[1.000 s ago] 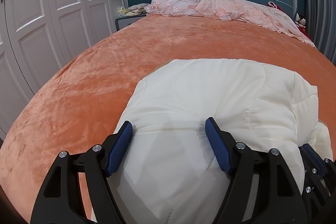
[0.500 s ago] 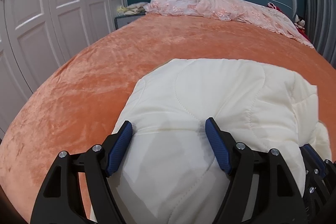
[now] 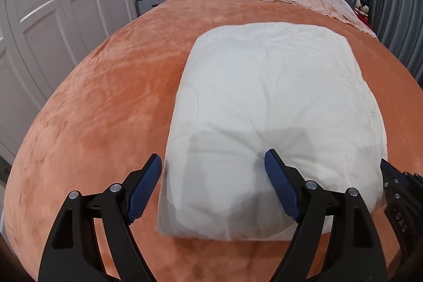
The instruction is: Fold large clothes
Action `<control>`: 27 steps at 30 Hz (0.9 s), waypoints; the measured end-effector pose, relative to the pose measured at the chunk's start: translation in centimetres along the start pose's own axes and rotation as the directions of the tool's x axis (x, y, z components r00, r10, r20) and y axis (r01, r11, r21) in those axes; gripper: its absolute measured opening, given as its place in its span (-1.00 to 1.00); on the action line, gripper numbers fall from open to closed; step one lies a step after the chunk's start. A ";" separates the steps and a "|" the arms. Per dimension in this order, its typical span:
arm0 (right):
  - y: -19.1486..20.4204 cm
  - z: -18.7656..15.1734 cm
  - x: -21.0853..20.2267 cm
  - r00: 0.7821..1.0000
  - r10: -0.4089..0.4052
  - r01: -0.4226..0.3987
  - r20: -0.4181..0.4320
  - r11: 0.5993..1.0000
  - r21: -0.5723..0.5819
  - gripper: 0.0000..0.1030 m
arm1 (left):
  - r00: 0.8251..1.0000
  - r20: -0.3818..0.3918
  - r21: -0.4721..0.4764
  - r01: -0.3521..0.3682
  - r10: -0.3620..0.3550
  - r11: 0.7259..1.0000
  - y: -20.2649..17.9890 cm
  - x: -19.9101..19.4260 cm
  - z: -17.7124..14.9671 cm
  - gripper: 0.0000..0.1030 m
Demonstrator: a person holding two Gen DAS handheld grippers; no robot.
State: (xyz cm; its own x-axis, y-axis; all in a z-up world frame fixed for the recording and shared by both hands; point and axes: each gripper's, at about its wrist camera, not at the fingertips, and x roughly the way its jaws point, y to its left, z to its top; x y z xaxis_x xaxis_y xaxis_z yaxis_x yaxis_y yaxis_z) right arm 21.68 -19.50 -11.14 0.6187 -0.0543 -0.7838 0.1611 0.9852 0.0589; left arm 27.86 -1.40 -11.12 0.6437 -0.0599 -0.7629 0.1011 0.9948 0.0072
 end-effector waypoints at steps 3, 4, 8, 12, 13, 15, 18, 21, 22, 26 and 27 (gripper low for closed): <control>0.1 -0.1 -1.8 1.000 -0.008 0.008 -0.003 1.000 0.014 -0.77 | 1.000 -0.019 0.001 -0.019 0.019 1.000 0.0 -0.9 -0.1 0.52; 0.1 -0.3 -2.6 1.000 -0.012 0.012 0.002 1.000 0.014 -0.76 | 1.000 -0.025 0.000 -0.019 0.019 1.000 0.1 -1.4 -0.2 0.51; -0.3 -2.0 -6.0 1.000 -0.004 0.004 0.003 1.000 0.030 -0.70 | 0.999 -0.029 -0.006 -0.015 0.015 1.000 0.1 -3.9 -1.2 0.49; -0.7 -4.0 -10.3 0.998 -0.019 0.018 0.054 1.000 0.018 -0.08 | 1.000 -0.010 -0.001 -0.019 0.019 1.000 0.0 -7.6 -2.7 0.49; -0.6 -4.7 -11.5 0.997 -0.025 0.024 0.074 1.000 0.010 0.01 | 1.000 0.001 0.007 -0.026 0.026 1.000 -0.1 -8.7 -3.1 0.49; -0.4 -5.7 -13.4 0.994 -0.042 0.044 0.099 0.999 -0.016 0.09 | 0.999 0.015 0.024 -0.031 0.031 0.999 -0.3 -10.8 -4.0 0.61; -0.1 -7.5 -16.1 0.989 -0.068 0.075 0.131 0.996 -0.044 0.22 | 0.998 0.055 0.029 -0.037 0.035 0.999 -0.4 -14.0 -5.5 0.78; -0.1 -9.4 -18.5 0.985 -0.071 0.076 0.155 0.997 -0.023 0.36 | 0.995 0.084 0.054 -0.064 0.060 0.996 -0.8 -16.5 -6.9 0.82; 0.0 -10.2 -19.3 0.984 -0.077 0.081 0.163 0.997 -0.018 0.41 | 0.994 0.089 0.065 -0.073 0.067 0.995 -0.9 -17.3 -7.5 0.82; 0.4 -12.2 -21.3 0.978 -0.105 0.110 0.180 0.994 -0.018 0.46 | 0.994 0.093 0.068 -0.066 0.060 0.995 -1.0 -20.2 -9.7 0.83; 0.5 -12.7 -21.8 0.976 -0.112 0.117 0.185 0.993 -0.015 0.48 | 0.994 0.095 0.068 -0.067 0.060 0.995 -1.0 -20.7 -10.1 0.83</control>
State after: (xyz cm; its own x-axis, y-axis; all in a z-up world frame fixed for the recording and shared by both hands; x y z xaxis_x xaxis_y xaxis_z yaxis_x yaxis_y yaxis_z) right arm -1.53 -15.71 -1.86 0.7282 -0.1933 -0.6576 0.2209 0.9744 -0.0418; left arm 6.78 -0.35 -1.91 0.7180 -0.0078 -0.6960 0.1095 0.9887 0.1020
